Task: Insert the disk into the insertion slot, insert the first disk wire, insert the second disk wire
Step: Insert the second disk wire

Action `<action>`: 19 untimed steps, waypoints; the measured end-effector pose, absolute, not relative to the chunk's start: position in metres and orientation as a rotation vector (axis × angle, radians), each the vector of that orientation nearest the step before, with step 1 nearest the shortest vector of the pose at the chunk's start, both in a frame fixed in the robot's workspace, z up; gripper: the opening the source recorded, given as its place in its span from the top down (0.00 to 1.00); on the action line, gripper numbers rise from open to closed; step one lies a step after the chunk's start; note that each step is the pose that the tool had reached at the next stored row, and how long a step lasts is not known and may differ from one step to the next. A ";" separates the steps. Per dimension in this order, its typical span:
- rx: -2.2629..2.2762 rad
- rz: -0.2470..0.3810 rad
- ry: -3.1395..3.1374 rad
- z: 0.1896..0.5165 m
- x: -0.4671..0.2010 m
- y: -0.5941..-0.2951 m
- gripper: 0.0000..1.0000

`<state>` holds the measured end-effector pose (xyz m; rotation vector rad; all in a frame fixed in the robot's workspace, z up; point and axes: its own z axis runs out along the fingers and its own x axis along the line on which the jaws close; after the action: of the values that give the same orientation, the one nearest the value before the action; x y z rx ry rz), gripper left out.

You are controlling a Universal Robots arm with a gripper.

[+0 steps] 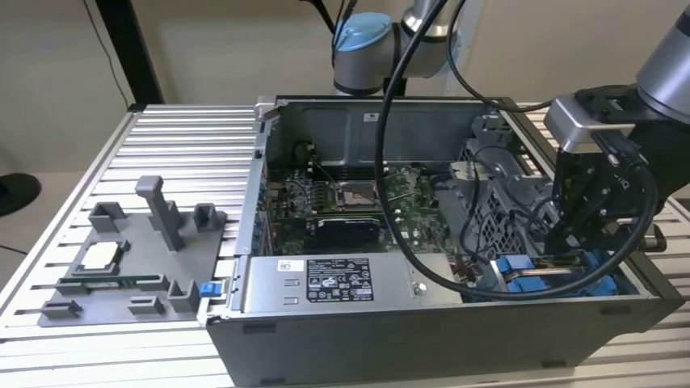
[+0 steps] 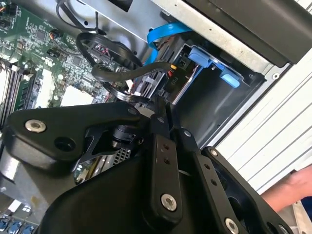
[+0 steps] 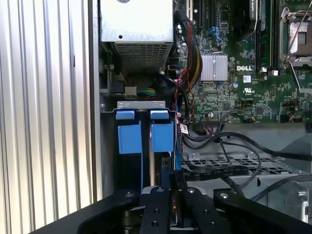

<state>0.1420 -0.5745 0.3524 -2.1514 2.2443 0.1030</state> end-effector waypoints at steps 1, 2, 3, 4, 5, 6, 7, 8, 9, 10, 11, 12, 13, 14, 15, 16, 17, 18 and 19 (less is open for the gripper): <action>-2.151 0.100 2.243 0.352 0.142 -0.575 1.00; -2.150 0.099 2.242 0.352 0.142 -0.575 1.00; -2.149 0.097 2.242 0.352 0.142 -0.575 1.00; -2.149 0.096 2.241 0.352 0.142 -0.574 1.00; -2.149 0.095 2.241 0.352 0.142 -0.574 1.00; -2.149 0.095 2.241 0.351 0.142 -0.575 1.00; -2.149 0.095 2.241 0.351 0.142 -0.575 1.00; -2.148 0.095 2.240 0.351 0.142 -0.575 1.00; -2.148 0.095 2.240 0.350 0.142 -0.575 1.00; -2.148 0.095 2.240 0.350 0.142 -0.575 1.00; -2.148 0.095 2.240 0.350 0.142 -0.575 1.00; -2.149 0.095 2.240 0.349 0.142 -0.575 1.00; -2.149 0.094 2.240 0.349 0.142 -0.575 1.00; -2.149 0.094 2.240 0.349 0.142 -0.575 1.00; -2.149 0.094 2.239 0.349 0.142 -0.575 1.00; -2.150 0.094 2.239 0.348 0.143 -0.575 1.00; -2.150 0.094 2.238 0.348 0.143 -0.575 1.00; -2.150 0.094 2.238 0.348 0.143 -0.575 1.00; -2.151 0.094 2.238 0.348 0.144 -0.575 1.00</action>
<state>0.1435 -0.5748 0.3478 -2.1507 2.2377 0.0945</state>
